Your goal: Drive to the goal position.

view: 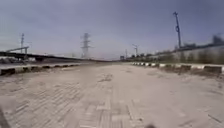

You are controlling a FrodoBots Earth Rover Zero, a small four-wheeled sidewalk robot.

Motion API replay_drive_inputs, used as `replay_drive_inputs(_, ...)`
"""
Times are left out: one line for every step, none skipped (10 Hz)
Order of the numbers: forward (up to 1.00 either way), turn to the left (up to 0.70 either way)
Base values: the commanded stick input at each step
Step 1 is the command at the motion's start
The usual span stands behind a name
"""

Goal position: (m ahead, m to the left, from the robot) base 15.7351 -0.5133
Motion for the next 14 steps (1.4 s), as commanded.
replay_drive_inputs(1.0,-0.13)
replay_drive_inputs(1.0,-0.05)
replay_drive_inputs(1.0,-0.01)
replay_drive_inputs(1.0,0.0)
replay_drive_inputs(1.0,0.0)
replay_drive_inputs(1.0,0.0)
replay_drive_inputs(1.0,0.0)
replay_drive_inputs(1.0,0.0)
replay_drive_inputs(1.0,0.0)
replay_drive_inputs(1.0,0.0)
replay_drive_inputs(1.0,0.0)
replay_drive_inputs(1.0,0.0)
replay_drive_inputs(1.0,0.0)
replay_drive_inputs(1.0,0.0)
